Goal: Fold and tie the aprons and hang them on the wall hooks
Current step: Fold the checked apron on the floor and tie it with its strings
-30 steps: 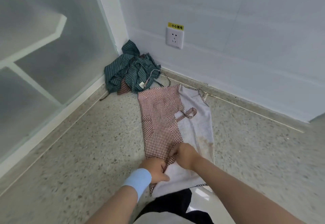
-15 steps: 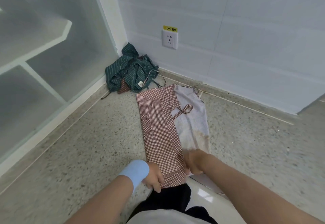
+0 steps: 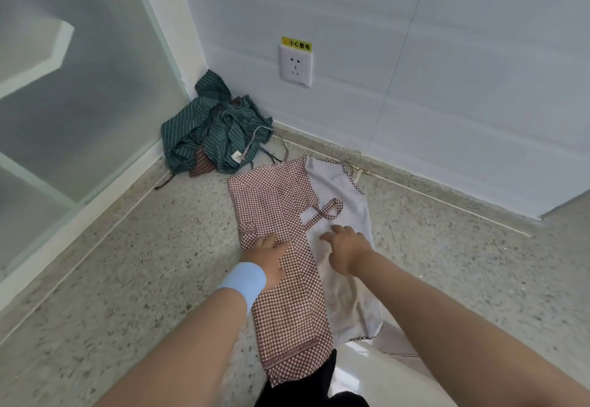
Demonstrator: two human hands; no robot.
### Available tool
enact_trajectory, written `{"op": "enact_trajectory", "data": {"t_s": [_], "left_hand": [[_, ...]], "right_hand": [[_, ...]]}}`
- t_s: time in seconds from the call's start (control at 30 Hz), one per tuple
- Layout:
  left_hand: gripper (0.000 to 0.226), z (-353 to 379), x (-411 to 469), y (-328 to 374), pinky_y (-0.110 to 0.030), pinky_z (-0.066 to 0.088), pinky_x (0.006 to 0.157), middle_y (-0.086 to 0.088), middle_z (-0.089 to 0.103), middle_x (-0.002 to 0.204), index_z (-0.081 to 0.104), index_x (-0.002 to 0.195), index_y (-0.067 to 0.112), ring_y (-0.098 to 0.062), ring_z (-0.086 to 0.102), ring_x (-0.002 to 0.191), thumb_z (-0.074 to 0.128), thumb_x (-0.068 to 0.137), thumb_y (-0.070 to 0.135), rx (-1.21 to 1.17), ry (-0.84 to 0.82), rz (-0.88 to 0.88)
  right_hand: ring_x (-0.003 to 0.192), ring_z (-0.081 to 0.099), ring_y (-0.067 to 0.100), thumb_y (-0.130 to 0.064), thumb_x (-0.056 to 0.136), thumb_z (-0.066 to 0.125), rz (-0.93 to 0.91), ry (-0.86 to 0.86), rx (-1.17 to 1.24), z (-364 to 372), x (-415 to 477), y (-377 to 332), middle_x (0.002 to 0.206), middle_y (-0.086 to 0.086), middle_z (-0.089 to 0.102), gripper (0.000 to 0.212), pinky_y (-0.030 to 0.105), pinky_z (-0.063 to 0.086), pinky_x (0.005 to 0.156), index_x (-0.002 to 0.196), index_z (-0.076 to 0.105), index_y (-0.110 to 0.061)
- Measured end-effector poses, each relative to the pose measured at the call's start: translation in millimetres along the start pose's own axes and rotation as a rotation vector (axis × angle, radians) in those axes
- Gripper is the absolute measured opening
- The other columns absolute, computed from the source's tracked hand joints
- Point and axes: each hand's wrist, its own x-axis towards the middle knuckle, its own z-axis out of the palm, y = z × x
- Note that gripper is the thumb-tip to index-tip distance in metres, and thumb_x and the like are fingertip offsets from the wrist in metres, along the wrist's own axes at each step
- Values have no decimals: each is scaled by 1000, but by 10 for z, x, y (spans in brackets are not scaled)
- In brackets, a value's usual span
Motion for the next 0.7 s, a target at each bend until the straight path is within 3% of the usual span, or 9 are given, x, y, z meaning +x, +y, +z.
{"op": "enact_trajectory", "data": {"t_s": [0.1,0.17,0.23,0.37,0.47,0.57,0.63,0.7], "left_hand": [[67,-130,280,-150,-47,26,118,-3,16,161,16,155,34,-30,18,147,47,96,43,36,-44,-44],[54,-250,506,-196,-44,32,113,-3,36,150,36,147,31,-27,35,137,46,95,42,57,70,-36],[44,-369,665,-161,-40,41,105,-1,45,140,45,140,29,-23,44,127,47,96,34,-59,177,-12],[44,-560,1051,55,-40,46,99,-1,41,141,45,140,27,-23,42,127,50,96,27,-216,213,79],[53,-589,1283,218,-42,46,100,-2,33,144,37,143,28,-24,35,131,54,93,28,-264,180,105],[62,-578,1378,281,-42,41,105,-3,27,147,30,147,26,-25,27,134,56,92,32,-217,148,95],[61,-610,1379,282,-42,39,107,-4,27,149,30,147,25,-26,28,136,55,93,33,-303,151,72],[51,-685,1327,291,-41,41,106,-4,33,144,40,141,23,-26,39,130,55,94,36,-478,173,31]], "right_hand": [[137,37,25,-17,92,49,8,63,68,-124,289,79,156,4,33,53,41,33,110,143,47,-28],[128,42,27,-16,92,48,82,210,133,-224,506,156,144,7,42,45,42,39,103,136,52,-25],[126,41,31,-17,93,48,220,297,195,-307,636,246,141,11,39,48,44,44,97,140,43,-18],[130,40,35,-11,91,53,476,192,268,-359,861,456,145,17,33,73,46,46,98,153,13,-10],[118,54,34,-19,94,50,569,159,371,-294,985,591,131,16,52,51,44,49,94,141,33,-11],[95,64,30,-37,96,45,512,144,567,-294,993,621,108,10,68,28,37,54,82,111,58,-17],[86,64,25,-42,91,53,437,172,639,-364,925,581,95,4,69,24,31,53,73,95,61,-20],[79,63,20,-37,85,64,346,200,684,-462,820,480,82,-4,65,19,25,46,61,91,59,-19]]}}
